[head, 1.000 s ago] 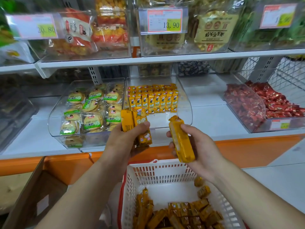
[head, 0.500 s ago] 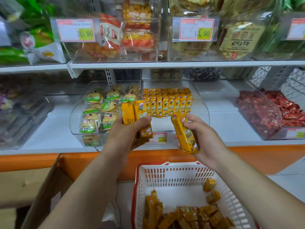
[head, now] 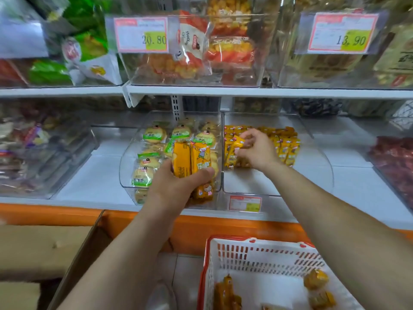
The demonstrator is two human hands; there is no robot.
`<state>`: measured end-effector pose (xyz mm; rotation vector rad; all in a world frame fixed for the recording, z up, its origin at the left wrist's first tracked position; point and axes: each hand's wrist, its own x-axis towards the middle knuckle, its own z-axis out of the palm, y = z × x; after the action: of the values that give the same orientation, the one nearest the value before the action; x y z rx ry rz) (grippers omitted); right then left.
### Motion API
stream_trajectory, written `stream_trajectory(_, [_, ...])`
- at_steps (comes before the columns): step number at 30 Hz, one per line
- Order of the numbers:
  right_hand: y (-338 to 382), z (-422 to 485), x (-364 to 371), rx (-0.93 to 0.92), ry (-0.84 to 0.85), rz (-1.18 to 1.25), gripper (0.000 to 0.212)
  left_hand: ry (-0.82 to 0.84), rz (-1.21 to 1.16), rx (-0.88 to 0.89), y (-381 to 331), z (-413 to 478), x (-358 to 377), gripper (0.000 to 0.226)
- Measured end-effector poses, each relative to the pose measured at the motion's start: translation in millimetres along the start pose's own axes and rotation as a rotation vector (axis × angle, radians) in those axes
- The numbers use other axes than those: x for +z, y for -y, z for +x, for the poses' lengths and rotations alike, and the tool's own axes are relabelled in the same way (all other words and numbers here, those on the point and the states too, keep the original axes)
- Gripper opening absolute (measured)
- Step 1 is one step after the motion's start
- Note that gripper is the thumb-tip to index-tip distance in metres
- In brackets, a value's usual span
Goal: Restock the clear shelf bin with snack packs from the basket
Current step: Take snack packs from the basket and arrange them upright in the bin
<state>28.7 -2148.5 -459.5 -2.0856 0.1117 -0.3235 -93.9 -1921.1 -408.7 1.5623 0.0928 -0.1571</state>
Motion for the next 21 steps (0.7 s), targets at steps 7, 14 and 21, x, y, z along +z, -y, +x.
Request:
stream_trajectory(7, [-38.9,30.3,35.5,0.048,-0.003,-0.150,0.032,0.008,0.013,0.000,6.5,5.6,0.9,0.065])
stream_trajectory(14, [-18.3,11.5,14.0,0.105,0.034,-0.130,0.039,0.035,-0.009,-0.005,9.0,6.6,5.7,0.055])
stream_trajectory(21, [41.5,-110.6,-61.2,0.062,0.240,0.305,0.018,0.141,-0.023,-0.064,8.8,-2.3,30.2,0.072])
